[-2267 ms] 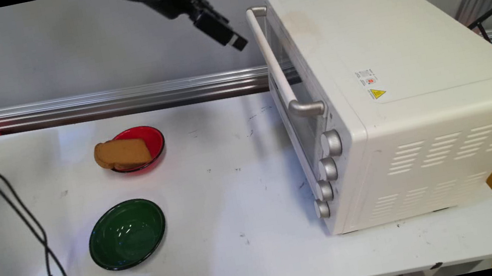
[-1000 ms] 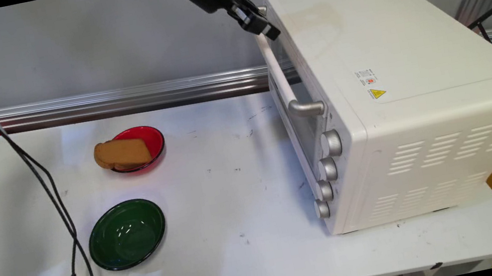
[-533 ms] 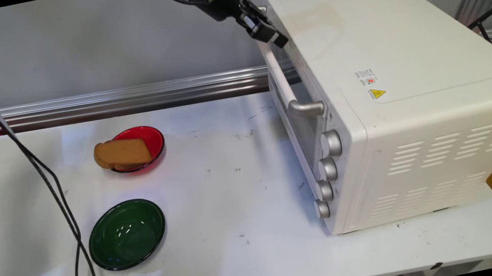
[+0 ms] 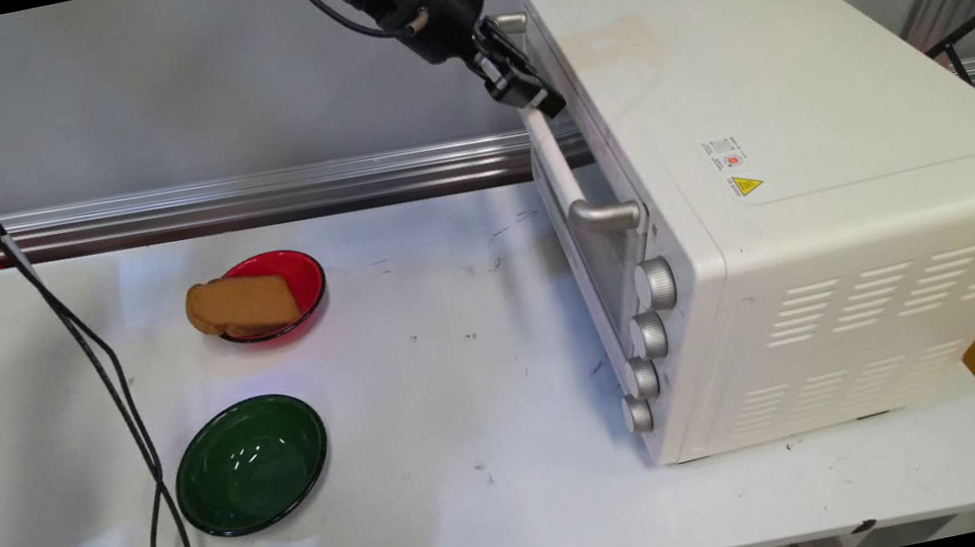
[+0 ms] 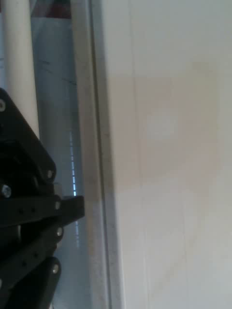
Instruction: Open the oven
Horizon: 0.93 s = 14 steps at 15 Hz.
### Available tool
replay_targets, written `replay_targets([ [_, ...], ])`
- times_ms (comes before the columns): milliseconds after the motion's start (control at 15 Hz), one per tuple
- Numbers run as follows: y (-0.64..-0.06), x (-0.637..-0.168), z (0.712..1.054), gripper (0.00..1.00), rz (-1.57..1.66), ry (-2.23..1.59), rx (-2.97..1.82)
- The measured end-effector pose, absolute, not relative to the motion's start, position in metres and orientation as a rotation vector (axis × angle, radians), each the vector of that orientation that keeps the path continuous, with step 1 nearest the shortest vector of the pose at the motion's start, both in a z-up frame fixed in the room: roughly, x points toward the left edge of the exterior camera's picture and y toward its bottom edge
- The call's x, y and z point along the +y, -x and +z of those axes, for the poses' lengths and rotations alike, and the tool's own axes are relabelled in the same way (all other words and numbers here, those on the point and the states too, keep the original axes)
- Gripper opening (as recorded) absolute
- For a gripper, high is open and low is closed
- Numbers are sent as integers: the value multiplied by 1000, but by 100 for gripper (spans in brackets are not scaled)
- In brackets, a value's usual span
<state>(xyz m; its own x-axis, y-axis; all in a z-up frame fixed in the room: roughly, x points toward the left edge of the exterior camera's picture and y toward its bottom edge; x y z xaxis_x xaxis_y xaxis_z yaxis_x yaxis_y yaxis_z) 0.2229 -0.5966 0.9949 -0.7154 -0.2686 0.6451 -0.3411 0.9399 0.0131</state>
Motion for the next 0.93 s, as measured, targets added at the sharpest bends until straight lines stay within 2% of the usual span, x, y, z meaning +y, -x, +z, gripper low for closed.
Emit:
replay_targets([
  [400,-230,-593,985,0,131,-425,-2448],
  [933,-268,-566,970,0,86,-448,-2540],
])
